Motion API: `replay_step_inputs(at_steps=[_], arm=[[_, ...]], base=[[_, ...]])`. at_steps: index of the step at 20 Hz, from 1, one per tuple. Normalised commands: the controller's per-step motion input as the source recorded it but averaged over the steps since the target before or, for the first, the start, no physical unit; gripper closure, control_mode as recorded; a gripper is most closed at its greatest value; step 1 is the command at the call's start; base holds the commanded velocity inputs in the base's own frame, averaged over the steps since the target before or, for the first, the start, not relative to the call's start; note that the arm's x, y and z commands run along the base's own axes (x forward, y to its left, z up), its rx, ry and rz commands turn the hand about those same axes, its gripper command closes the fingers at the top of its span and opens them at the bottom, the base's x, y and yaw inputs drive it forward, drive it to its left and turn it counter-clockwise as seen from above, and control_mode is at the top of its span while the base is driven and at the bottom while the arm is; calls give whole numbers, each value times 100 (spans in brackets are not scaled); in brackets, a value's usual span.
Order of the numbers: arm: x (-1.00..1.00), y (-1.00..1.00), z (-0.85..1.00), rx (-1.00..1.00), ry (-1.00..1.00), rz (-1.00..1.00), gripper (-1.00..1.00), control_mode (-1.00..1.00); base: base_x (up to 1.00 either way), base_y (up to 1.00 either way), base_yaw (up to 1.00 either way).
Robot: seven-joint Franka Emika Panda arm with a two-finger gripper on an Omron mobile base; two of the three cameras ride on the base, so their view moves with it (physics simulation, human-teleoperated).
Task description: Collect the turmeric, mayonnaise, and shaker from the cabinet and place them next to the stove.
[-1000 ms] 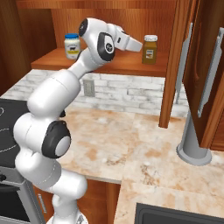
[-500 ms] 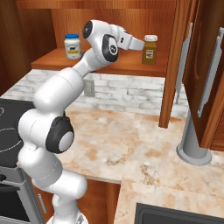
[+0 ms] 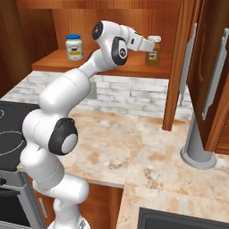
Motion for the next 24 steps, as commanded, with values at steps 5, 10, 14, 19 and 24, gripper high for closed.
replay_step_inputs(at_steps=[5, 10, 14, 19, 24], arm=[[3, 0, 0, 0, 0, 0, -100, -100], [9, -1, 2, 0, 0, 0, -100, -100], [10, -3, 4, 0, 0, 0, -100, -100], [4, -13, 2, 0, 0, 0, -100, -100], [4, -10, 0, 0, 0, 0, -100, -100]], base=[[0, 0, 0], [0, 0, 0], [0, 0, 0], [0, 0, 0], [0, 0, 0]])
